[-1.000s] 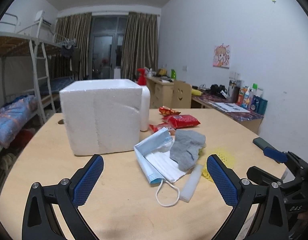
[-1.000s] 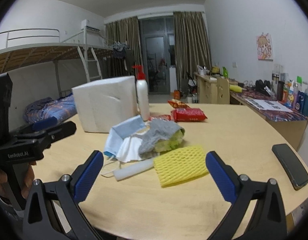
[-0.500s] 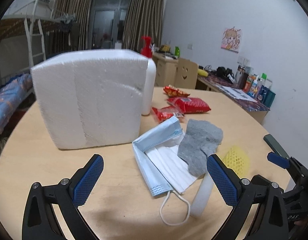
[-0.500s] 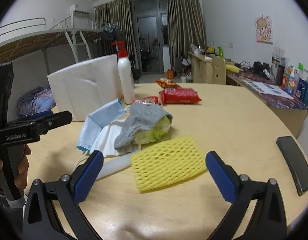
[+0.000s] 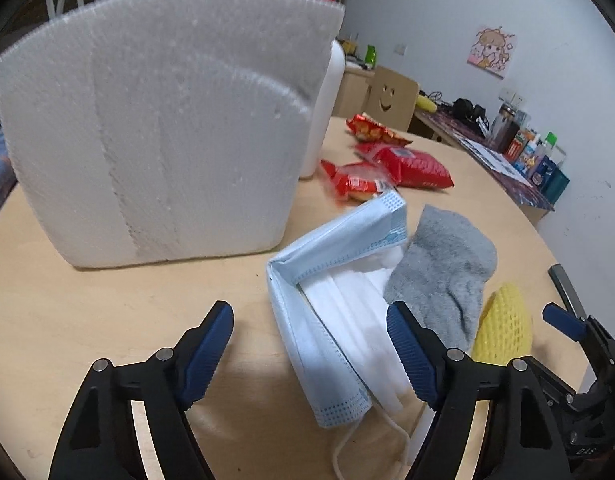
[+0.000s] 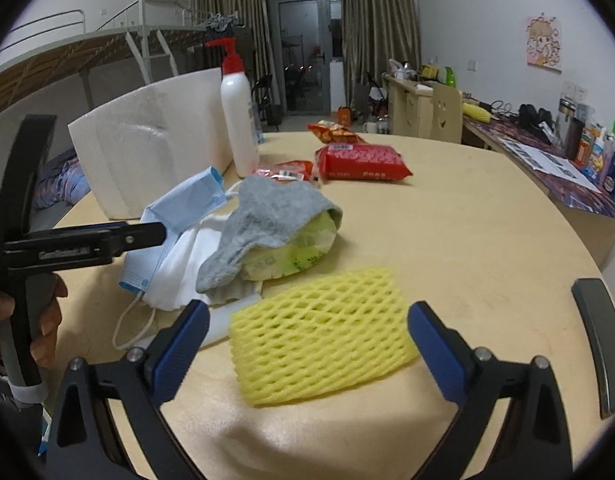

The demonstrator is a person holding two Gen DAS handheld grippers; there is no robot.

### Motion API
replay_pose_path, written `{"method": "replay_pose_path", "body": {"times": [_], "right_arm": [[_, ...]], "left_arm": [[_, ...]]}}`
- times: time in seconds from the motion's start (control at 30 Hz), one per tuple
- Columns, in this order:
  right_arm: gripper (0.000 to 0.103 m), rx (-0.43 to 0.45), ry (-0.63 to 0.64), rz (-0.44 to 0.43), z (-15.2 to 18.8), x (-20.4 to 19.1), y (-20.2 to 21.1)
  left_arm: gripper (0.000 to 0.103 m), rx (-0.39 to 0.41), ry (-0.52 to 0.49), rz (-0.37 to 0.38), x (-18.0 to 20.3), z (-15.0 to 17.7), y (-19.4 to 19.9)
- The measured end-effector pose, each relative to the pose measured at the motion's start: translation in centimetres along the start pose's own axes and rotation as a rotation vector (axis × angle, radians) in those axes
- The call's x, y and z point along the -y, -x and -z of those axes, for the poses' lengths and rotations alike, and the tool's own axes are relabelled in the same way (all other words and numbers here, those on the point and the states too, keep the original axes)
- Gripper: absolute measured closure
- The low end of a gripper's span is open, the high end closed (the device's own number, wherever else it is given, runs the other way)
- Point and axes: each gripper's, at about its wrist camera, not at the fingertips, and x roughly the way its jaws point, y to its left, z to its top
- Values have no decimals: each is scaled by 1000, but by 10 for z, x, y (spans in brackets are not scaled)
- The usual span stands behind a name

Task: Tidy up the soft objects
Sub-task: 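Move left tool toward the blue face mask while right tool approaches the yellow foam net, then close left tool on the face mask edge while right tool grasps the yellow foam net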

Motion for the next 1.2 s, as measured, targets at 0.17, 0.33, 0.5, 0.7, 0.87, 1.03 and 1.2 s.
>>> {"method": "replay_pose_path", "body": {"times": [0.17,0.33,0.5,0.7,0.87,1.03,1.2], "right_arm": [[4,-27,7,-20,-2,-1,-4],[8,-67,13,8,-2,3,-11],[17,-99,22,21,-2,5,-19],[18,-110,32,43,1,6,-20],[18,-135,55,61,6,3,-25],[18,-135,68,63,7,3,-25],[28,-138,73,52,8,0,-23]], "left_arm": [[35,-3,8,-9,-3,-1,-4],[49,-31,18,0,-4,-2,-12],[60,-19,25,3,-7,-1,-9],[82,-35,34,24,-9,0,-13],[88,-46,24,32,-7,3,-14],[91,-44,15,37,-5,3,-14],[93,-39,3,38,-2,4,-11]]}}
